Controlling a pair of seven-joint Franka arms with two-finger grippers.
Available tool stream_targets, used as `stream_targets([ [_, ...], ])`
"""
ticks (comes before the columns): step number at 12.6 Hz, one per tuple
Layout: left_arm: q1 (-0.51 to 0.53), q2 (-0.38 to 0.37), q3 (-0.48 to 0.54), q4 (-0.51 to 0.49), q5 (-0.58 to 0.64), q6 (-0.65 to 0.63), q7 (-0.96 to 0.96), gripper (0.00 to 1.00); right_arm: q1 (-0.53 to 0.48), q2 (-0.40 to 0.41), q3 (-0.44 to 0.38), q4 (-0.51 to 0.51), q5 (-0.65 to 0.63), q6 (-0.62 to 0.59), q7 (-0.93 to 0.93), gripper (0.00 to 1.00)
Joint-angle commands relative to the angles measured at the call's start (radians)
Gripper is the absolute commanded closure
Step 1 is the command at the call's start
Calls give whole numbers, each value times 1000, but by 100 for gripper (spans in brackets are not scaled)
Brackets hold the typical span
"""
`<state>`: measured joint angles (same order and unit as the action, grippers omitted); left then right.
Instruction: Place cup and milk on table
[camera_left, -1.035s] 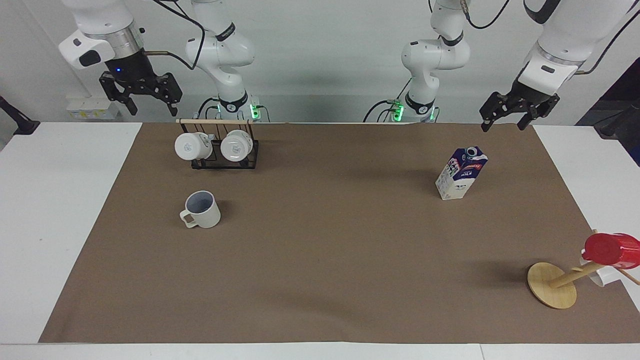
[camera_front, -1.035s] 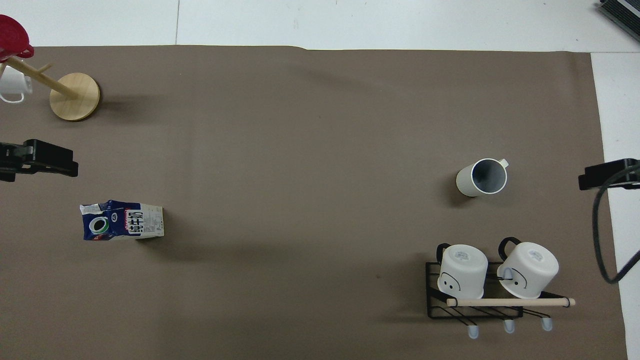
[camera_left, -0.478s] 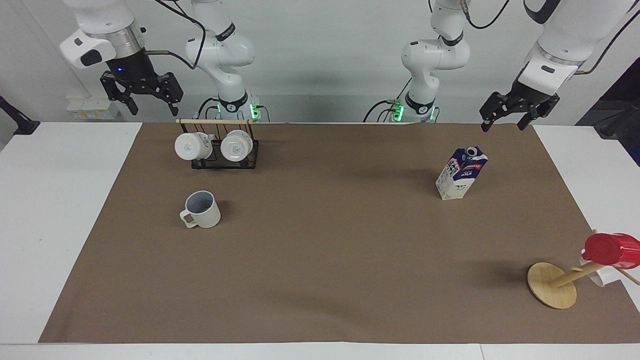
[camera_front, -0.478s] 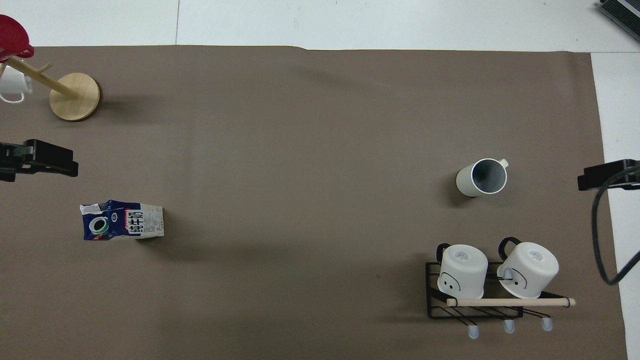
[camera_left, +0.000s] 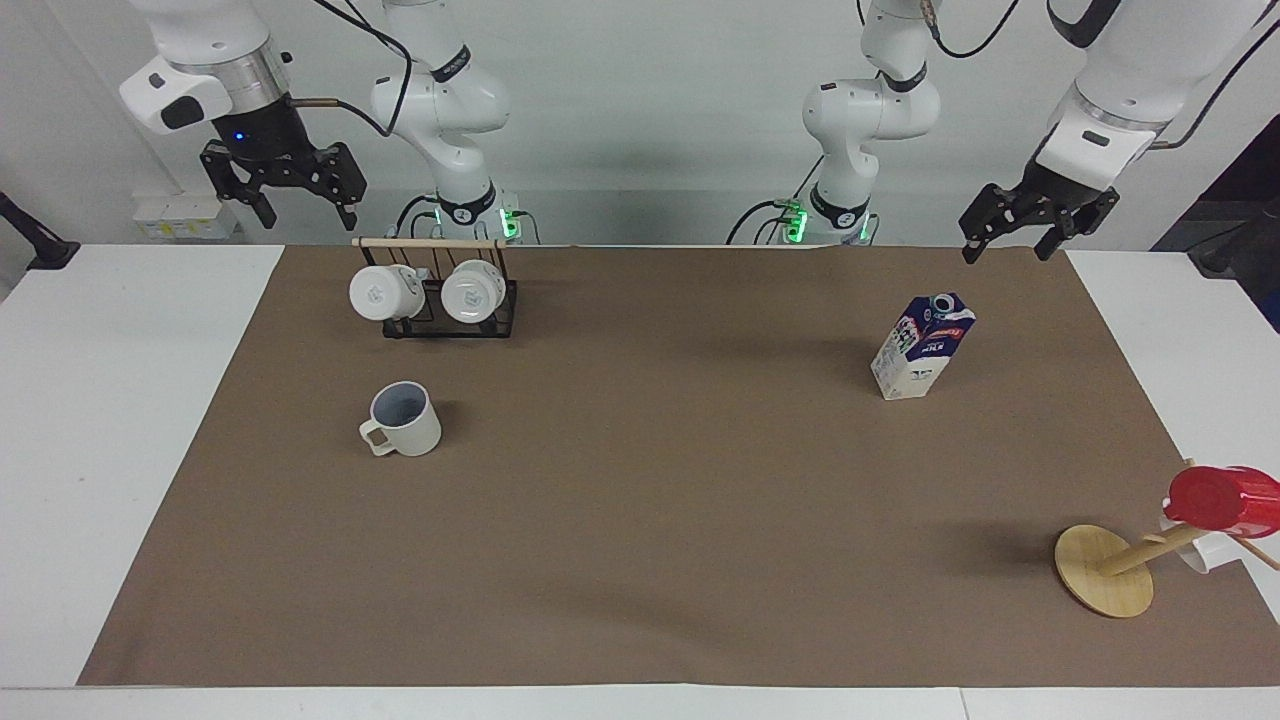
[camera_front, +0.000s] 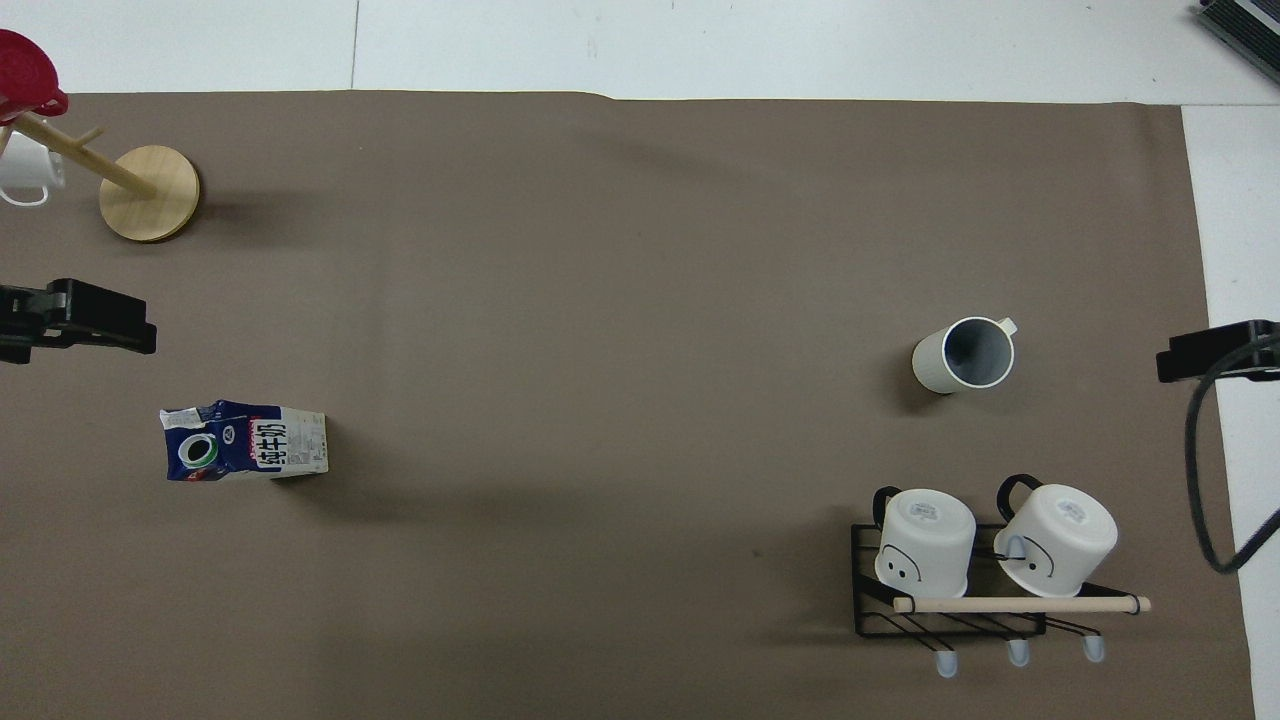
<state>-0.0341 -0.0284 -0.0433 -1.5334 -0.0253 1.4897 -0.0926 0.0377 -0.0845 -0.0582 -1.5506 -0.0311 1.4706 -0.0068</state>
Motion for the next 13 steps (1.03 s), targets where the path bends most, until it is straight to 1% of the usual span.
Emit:
stream_targets([
  [1,-1,-10,5,4,-12,-19,-7,0,1,-29,1,-51,16,54,-21,0],
  [8,-1,-10,5,4,-12,-20,-9,0,1,-26,1,-89,16,80,-10,0],
  [11,-1,-10,3,4,-12,-20,-7,0,2,-18,5,-138,14,169,-12,0],
  [13,-1,-10,5,4,-12,-20,-9,0,2,-8,21,-196,16,250,-10,0],
])
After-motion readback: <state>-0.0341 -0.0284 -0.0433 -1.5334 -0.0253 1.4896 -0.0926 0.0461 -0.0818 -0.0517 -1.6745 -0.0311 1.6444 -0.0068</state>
